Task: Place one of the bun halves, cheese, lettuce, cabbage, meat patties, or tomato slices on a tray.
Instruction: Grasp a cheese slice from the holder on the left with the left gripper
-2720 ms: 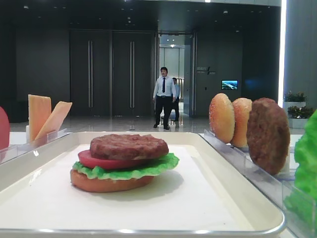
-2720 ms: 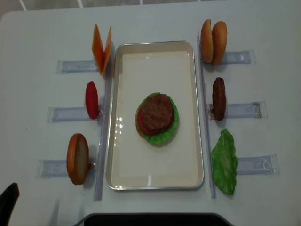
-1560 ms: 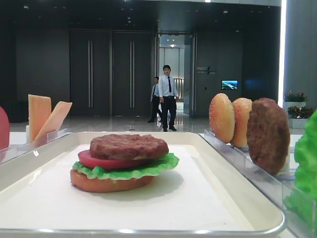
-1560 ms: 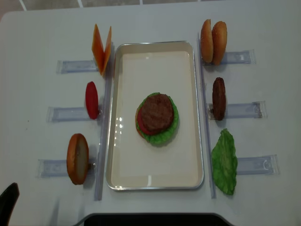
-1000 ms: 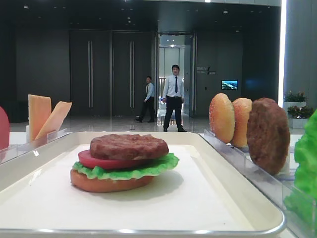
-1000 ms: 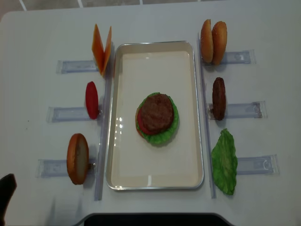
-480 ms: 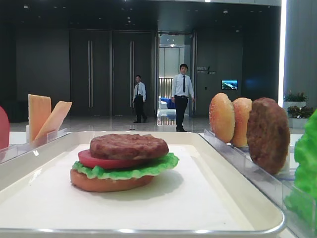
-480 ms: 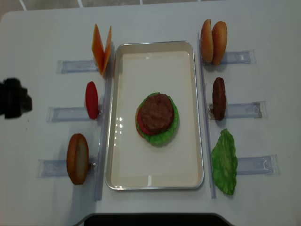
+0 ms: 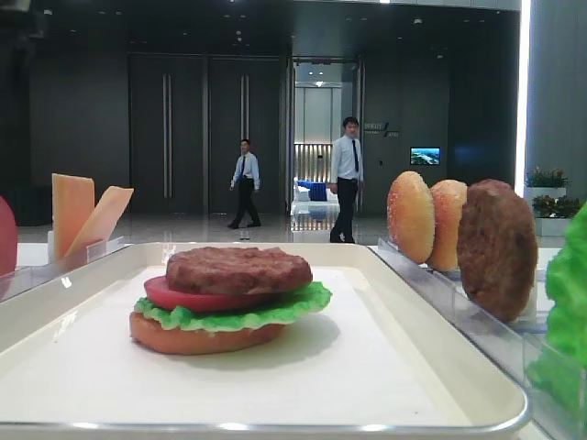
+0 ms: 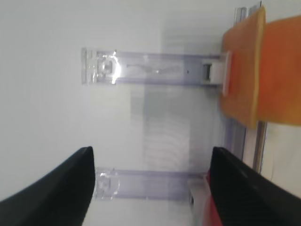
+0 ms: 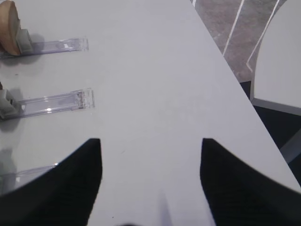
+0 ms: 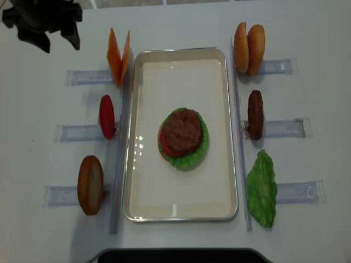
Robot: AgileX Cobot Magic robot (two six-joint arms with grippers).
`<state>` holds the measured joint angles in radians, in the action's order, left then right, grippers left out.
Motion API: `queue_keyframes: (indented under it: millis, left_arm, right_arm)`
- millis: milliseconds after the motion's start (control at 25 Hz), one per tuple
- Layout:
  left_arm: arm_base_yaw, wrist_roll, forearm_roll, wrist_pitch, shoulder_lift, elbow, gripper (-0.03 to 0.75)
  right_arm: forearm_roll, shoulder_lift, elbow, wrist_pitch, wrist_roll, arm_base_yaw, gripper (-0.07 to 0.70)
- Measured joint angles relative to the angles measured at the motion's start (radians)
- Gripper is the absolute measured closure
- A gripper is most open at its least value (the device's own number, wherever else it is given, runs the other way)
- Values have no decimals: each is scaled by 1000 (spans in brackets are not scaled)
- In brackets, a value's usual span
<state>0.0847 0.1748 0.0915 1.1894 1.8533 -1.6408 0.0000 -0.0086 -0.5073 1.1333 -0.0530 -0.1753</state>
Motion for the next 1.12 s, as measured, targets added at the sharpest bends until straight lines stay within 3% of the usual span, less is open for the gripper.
queue_keyframes:
  millis: [160,320,480,800,1120]
  left_arm:
    - [0,-8,-32,26,160,-220,136]
    - [11,-4,-54,29,198,-321,136]
    - [58,43,-54,35,198,-335,136]
    - [217,173,-11,39,198,-335,136]
    - [225,201,-2,39,245,-335,136]
  right_arm:
    - [0,0,0,0,0,0,197]
    - [0,0,0,0,0,0,197]
    - [0,0,0,0,0,0,197]
    - [0,0,0,0,0,0,199]
    - [0,0,0,0,0,0,200]
